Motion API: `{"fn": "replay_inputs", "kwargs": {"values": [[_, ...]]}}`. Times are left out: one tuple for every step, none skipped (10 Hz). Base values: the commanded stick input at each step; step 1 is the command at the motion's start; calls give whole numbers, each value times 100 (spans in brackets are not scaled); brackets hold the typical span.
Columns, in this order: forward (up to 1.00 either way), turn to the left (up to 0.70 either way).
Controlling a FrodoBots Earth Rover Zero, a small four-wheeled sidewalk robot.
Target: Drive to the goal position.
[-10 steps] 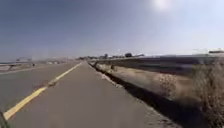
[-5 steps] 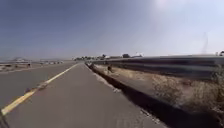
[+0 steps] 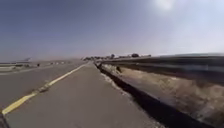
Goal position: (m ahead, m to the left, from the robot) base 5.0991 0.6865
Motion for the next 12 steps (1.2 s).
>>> {"fn": "replay_inputs", "kwargs": {"values": [[50, 0], [50, 0], [50, 0], [50, 0], [50, 0], [50, 0], [50, 0], [50, 0], [50, 0], [50, 0], [50, 0], [50, 0]]}}
